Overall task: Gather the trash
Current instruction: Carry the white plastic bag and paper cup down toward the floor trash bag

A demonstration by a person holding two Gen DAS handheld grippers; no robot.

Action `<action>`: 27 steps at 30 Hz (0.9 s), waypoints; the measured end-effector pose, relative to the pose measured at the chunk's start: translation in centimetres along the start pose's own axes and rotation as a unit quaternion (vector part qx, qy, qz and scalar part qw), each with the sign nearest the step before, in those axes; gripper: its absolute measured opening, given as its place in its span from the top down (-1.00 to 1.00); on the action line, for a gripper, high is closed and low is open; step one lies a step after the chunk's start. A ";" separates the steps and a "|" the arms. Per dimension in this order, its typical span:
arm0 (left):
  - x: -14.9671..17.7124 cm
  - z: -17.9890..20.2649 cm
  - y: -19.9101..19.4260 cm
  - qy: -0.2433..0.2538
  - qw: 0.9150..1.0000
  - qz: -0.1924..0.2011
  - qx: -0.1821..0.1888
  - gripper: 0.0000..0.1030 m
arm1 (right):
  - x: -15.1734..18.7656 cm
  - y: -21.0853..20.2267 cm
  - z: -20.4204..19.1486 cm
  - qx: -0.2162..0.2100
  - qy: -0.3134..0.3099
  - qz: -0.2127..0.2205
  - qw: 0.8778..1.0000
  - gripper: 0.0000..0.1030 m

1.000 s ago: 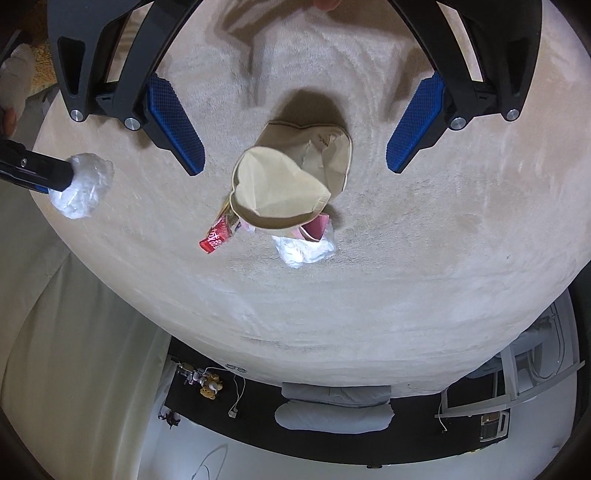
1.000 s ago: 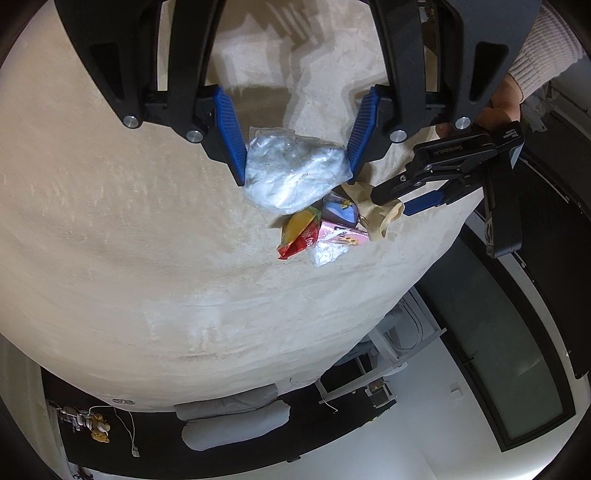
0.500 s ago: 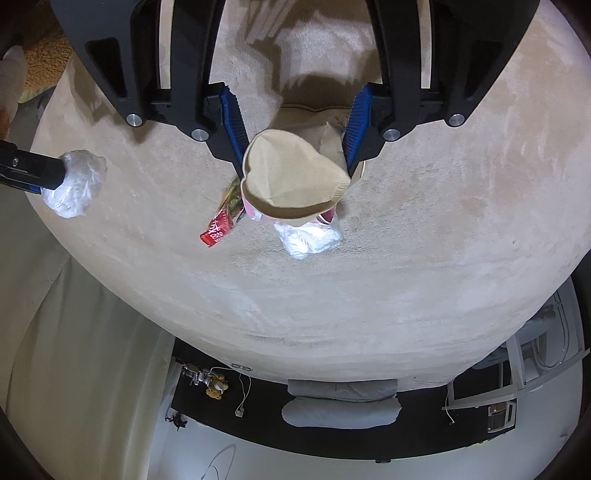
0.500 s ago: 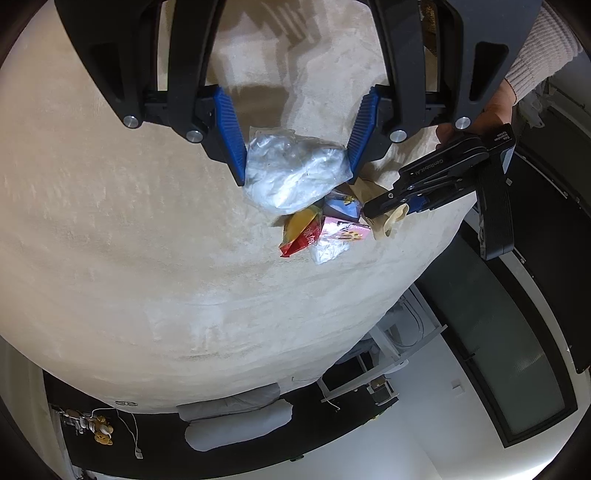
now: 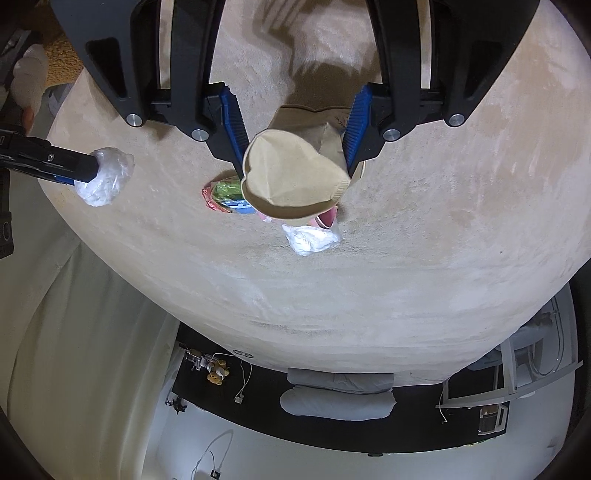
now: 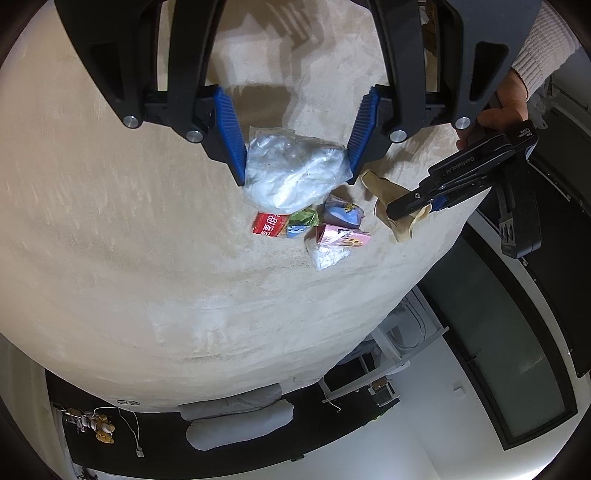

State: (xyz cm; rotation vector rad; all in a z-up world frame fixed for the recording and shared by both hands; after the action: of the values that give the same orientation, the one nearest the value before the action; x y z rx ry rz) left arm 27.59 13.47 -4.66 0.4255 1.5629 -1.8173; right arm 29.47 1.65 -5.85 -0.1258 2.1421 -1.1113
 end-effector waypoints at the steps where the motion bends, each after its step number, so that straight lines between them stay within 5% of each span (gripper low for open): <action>1: 0.1 0.0 -0.3 -0.001 1.000 0.003 0.002 0.11 | 0.1 -0.1 0.0 0.000 0.001 0.001 1.000 -0.03; 27: 8.7 5.0 -7.9 -0.003 0.998 0.037 0.053 0.11 | 6.9 -2.6 -1.5 -0.019 0.006 -0.008 1.000 -0.03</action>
State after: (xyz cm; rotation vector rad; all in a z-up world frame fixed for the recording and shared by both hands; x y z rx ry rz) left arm 17.04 6.43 -3.39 0.5212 1.4314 -1.8481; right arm 22.77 -1.58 -7.11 -0.1534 2.1773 -1.0844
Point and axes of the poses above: each gripper's, at about its wrist camera, not at the fingertips, and y roughly the way its jaws point, z to its right, x to its underside, the point moved 5 cm from there along y, roughly the way its jaws point, and after that the axes turned 8 degrees about -z, right-handed, at the moved point
